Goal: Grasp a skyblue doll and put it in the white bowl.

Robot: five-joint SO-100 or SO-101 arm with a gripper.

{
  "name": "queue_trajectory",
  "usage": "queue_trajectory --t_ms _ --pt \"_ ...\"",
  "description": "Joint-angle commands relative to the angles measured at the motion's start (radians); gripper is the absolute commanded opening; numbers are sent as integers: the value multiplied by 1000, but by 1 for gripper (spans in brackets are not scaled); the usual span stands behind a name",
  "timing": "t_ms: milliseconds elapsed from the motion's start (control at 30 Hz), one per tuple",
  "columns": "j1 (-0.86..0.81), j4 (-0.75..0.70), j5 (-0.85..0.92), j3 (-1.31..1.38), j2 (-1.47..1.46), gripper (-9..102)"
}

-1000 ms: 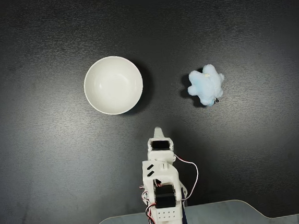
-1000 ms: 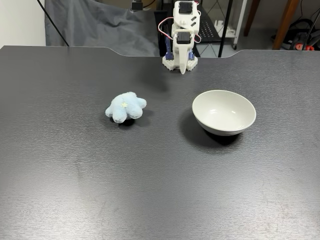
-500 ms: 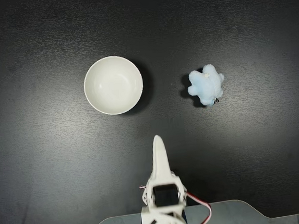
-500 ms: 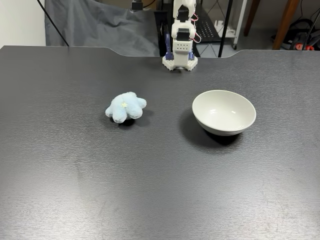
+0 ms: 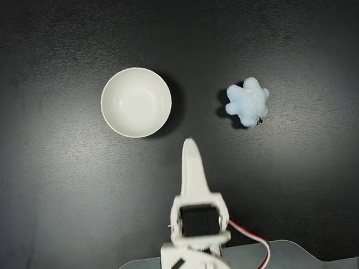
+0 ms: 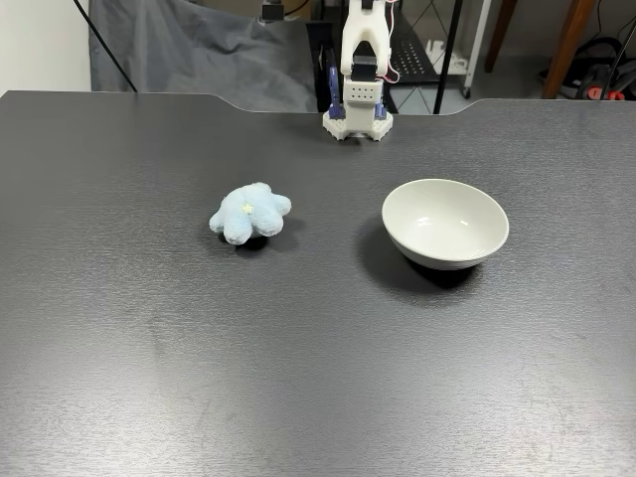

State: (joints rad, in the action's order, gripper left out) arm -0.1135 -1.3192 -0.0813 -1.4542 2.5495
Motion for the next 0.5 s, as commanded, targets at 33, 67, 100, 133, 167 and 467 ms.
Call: queue_trajectory --t_ms 33,67,100,133,167,467 --pt "-198 -112 0 61 -141 1" --pt "-265 -115 0 60 -169 1" --pt "-336 -115 0 58 -199 1" --pt "-408 -109 2 58 -233 1" --pt "-479 -104 2 57 -273 1" --pt "-856 -95 3 78 -643 1"
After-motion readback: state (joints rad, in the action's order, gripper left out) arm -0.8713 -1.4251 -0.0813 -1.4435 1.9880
